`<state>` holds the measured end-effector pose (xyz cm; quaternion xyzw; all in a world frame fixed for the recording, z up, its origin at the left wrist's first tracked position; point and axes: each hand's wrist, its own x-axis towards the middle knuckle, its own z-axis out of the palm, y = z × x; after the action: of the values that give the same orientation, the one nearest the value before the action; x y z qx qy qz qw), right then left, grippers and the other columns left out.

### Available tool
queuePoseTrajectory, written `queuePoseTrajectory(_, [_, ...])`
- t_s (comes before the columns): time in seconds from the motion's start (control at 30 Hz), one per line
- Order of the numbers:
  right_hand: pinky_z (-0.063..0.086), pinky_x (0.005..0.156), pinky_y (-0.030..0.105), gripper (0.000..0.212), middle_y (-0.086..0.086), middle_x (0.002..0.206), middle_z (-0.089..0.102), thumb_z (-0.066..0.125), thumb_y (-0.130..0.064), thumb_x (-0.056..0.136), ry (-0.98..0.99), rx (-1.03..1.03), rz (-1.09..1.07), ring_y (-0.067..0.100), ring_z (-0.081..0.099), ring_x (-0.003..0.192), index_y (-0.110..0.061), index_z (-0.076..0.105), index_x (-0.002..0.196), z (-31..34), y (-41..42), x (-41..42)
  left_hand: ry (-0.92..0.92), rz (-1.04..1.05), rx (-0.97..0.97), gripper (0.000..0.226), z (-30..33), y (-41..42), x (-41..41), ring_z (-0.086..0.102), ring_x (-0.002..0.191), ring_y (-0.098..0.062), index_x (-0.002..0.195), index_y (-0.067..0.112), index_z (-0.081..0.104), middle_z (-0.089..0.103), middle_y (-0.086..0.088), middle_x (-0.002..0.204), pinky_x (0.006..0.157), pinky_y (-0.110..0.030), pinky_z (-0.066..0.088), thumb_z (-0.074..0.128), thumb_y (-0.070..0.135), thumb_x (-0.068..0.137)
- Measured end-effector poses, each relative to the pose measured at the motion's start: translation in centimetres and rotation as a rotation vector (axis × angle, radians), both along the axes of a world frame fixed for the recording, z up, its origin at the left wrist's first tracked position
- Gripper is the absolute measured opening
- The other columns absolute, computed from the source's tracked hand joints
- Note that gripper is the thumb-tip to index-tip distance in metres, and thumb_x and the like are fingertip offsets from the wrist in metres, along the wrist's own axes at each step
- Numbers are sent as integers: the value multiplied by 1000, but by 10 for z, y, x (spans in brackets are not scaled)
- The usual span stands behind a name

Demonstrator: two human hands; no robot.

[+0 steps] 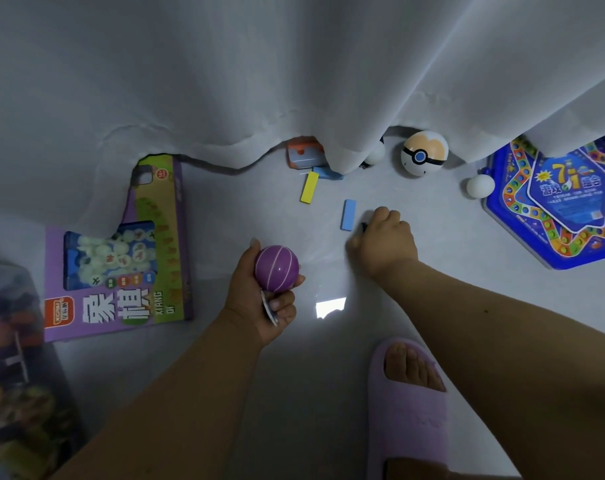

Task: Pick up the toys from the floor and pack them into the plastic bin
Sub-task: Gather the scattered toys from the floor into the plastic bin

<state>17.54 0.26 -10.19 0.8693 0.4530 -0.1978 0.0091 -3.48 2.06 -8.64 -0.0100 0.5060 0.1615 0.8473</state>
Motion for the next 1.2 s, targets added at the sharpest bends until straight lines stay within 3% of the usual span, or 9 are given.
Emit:
queuePoseTrajectory(0.1, [36,77,36,41,22,118,47,50,-27,92,120,134,-172,38,50,102,4,40,117,9,20,-1,0,9,2,72,-2,2,-2,38,27,-9,97,2,58,66,-10,67,34,-14,31,45,71,80])
queuePoseTrajectory(0.23, [36,80,36,39,22,123,43,45,-23,93,165,127,-163,39,46,108,2,37,121,7,41,-19,31,22,-3,72,-3,2,-4,36,28,-9,96,2,58,66,-11,67,36,-13,28,44,71,81])
queuePoseTrajectory(0.4, [29,74,35,36,21,125,37,36,-23,98,38,39,70,35,43,104,-3,33,128,-7,26,-31,62,25,-14,69,-1,4,-7,35,28,-9,95,2,58,66,-11,67,39,-14,25,46,69,81])
queuePoseTrajectory(0.6, [35,66,36,36,23,121,43,34,-6,96,107,-42,65,40,57,93,1,29,131,7,32,-29,54,52,-15,72,10,7,-14,37,28,-9,101,1,58,66,-11,67,35,-14,29,48,69,79])
queuePoseTrajectory(0.8, [42,86,40,42,25,129,43,35,-10,98,279,-176,-70,40,54,112,5,22,135,18,15,-42,64,77,27,72,36,7,-25,36,27,-9,96,-1,59,65,-12,66,34,-13,29,48,68,81])
queuePoseTrajectory(0.93, [37,96,37,18,26,128,48,39,-21,99,548,-119,-225,39,50,118,-7,31,107,43,-8,-70,101,107,88,72,63,8,-39,36,27,-9,100,-1,59,63,-12,68,33,-14,29,48,67,82])
queuePoseTrajectory(1.0, [38,92,34,25,22,124,50,48,-20,95,637,-75,-252,37,51,115,-10,27,103,61,-11,-88,124,118,129,70,81,10,-47,35,28,-9,105,0,57,64,-12,68,34,-13,29,47,66,83])
queuePoseTrajectory(1.1, [41,84,32,41,15,115,52,54,-22,92,739,-37,-236,33,55,105,-5,32,122,89,-7,-120,161,115,216,70,114,15,-62,35,29,-9,106,1,55,64,-11,66,34,-13,28,45,67,84])
queuePoseTrajectory(1.2, [43,57,30,30,12,91,52,48,-23,93,952,8,-290,22,51,69,-6,40,117,125,1,-153,218,92,294,72,149,19,-82,35,28,-10,102,-1,55,61,-10,57,34,-13,29,45,68,84])
